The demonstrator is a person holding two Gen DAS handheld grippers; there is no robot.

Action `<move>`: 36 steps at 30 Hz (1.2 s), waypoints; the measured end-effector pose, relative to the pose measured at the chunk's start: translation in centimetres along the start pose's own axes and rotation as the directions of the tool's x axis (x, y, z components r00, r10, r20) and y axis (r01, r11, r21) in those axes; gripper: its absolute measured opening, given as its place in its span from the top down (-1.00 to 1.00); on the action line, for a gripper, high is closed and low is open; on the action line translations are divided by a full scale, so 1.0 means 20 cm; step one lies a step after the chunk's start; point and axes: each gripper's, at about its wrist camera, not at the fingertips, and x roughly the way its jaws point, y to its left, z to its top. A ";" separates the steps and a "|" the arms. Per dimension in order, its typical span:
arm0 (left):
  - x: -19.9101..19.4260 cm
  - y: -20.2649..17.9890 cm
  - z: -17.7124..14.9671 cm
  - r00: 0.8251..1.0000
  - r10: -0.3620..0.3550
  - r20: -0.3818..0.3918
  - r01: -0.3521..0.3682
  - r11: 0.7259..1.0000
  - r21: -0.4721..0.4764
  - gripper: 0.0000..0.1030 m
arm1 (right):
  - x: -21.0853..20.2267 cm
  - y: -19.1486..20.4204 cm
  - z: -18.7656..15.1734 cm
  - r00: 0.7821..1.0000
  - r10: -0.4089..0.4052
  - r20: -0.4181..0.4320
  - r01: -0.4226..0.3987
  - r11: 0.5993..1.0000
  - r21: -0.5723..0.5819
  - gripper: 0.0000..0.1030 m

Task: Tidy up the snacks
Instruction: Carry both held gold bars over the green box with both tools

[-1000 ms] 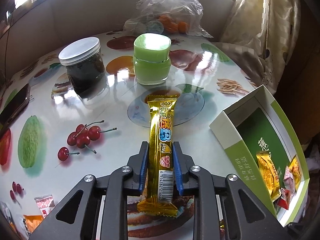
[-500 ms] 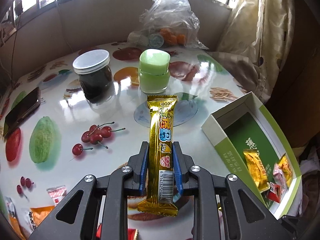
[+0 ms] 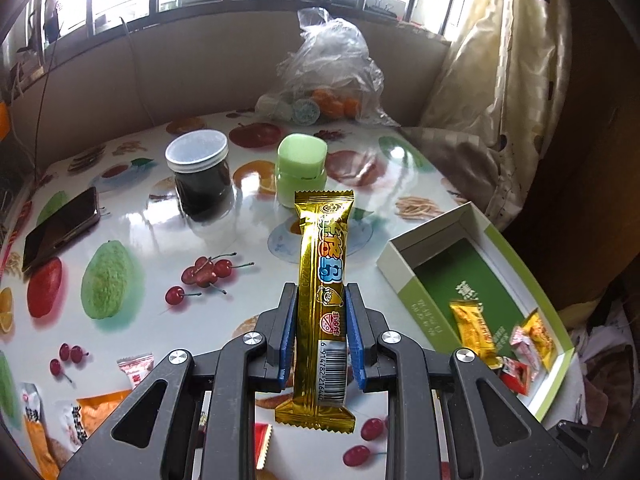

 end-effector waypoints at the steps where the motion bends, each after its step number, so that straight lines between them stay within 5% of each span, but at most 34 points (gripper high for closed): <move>1: -0.01 0.00 0.00 1.000 0.000 0.003 0.000 1.000 0.000 0.53 | -0.02 0.00 0.00 1.000 -0.005 0.006 0.005 1.000 0.005 0.58; 14: -0.09 -0.12 0.00 0.999 -0.038 0.016 0.037 0.999 0.019 0.53 | -0.14 -0.11 0.00 0.997 -0.065 0.051 0.062 0.997 0.045 0.58; 36: 0.06 -0.48 -0.02 0.991 -0.120 -0.059 0.124 0.989 0.077 0.53 | -0.15 -0.44 0.01 0.981 -0.191 0.030 0.185 0.974 0.132 0.58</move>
